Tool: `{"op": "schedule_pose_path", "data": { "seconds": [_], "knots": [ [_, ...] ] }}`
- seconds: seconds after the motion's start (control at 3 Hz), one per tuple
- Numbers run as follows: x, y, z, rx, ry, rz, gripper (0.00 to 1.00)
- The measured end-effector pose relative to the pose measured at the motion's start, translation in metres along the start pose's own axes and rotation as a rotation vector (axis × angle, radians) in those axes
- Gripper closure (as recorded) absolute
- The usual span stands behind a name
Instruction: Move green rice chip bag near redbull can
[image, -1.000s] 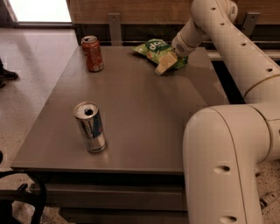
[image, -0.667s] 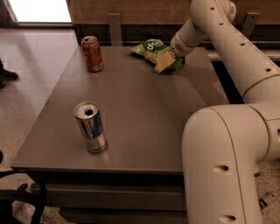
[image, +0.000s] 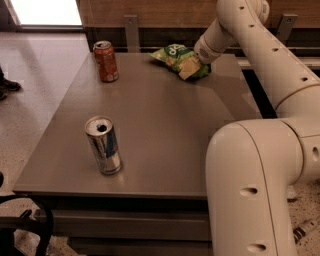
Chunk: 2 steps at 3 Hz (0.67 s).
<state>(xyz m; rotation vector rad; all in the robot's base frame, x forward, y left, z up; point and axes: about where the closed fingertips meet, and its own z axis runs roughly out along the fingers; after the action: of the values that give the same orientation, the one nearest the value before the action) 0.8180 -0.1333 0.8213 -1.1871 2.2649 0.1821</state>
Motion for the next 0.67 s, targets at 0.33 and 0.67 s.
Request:
{"op": "schedule_pose_path", "data": {
  "seconds": [0.33,0.67],
  "knots": [
    [-0.0001,0.0008,0.0020,-0.003,0.002,0.000,1.00],
    [-0.0007,0.0006,0.0010,-0.003,0.002,0.000,1.00]
  ]
}}
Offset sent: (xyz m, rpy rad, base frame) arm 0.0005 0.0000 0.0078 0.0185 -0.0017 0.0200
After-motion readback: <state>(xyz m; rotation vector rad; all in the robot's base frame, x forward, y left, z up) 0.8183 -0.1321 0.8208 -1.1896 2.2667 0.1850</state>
